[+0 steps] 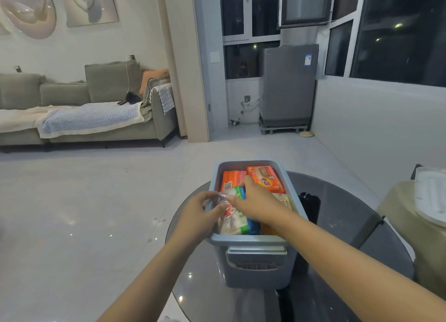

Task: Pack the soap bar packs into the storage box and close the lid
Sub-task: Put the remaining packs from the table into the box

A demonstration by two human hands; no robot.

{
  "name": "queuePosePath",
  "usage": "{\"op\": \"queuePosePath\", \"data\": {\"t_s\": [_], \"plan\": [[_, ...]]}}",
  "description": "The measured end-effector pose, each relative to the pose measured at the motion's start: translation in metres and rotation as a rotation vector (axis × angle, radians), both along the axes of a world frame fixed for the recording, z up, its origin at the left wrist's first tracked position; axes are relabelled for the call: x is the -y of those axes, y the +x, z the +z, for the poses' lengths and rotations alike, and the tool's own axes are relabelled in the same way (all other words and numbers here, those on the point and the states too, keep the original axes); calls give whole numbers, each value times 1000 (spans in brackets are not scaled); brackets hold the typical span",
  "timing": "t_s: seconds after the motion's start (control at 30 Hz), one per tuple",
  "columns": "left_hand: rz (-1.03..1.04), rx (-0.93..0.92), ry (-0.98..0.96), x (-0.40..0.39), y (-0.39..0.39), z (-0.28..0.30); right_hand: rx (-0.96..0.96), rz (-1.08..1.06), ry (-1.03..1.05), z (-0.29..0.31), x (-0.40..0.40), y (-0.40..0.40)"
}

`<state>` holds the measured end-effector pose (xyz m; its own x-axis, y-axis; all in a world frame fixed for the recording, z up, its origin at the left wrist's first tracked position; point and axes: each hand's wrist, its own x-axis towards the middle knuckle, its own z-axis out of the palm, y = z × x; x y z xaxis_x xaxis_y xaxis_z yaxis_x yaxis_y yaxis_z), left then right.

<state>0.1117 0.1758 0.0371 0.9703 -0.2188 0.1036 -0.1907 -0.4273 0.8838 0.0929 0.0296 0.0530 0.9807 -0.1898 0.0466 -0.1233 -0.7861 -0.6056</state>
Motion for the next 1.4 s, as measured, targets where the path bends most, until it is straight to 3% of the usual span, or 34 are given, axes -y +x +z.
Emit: {"op": "queuePosePath", "data": {"t_s": [0.1, 0.17, 0.3, 0.5, 0.73, 0.93, 1.07, 1.2, 1.4], "plan": [[-15, -58, -38, 0, 0, -2, -10, 13, -486, -6, 6, -1], [-23, -120, -99, 0, -1, -2, -69, 55, -554, -6, 13, -3], [-6, -213, -184, 2, -4, 0, -160, 101, -451, -2, 26, -11], [-19, -306, -306, 6, -10, 4, 137, -25, 17, 0, 25, -42], [54, -276, -373, 33, -34, -3, 411, -228, -141, -5, 50, -74], [13, -291, -448, 92, -68, -14, 351, -502, -75, -17, 93, -96], [24, -334, -455, 125, -83, -17, 374, -625, 88, -27, 103, -112], [-27, -419, -519, 125, -70, -21, 423, -665, 371, -34, 98, -126], [95, -430, -597, 110, -28, -21, 396, -648, 624, -40, 77, -130]]}}
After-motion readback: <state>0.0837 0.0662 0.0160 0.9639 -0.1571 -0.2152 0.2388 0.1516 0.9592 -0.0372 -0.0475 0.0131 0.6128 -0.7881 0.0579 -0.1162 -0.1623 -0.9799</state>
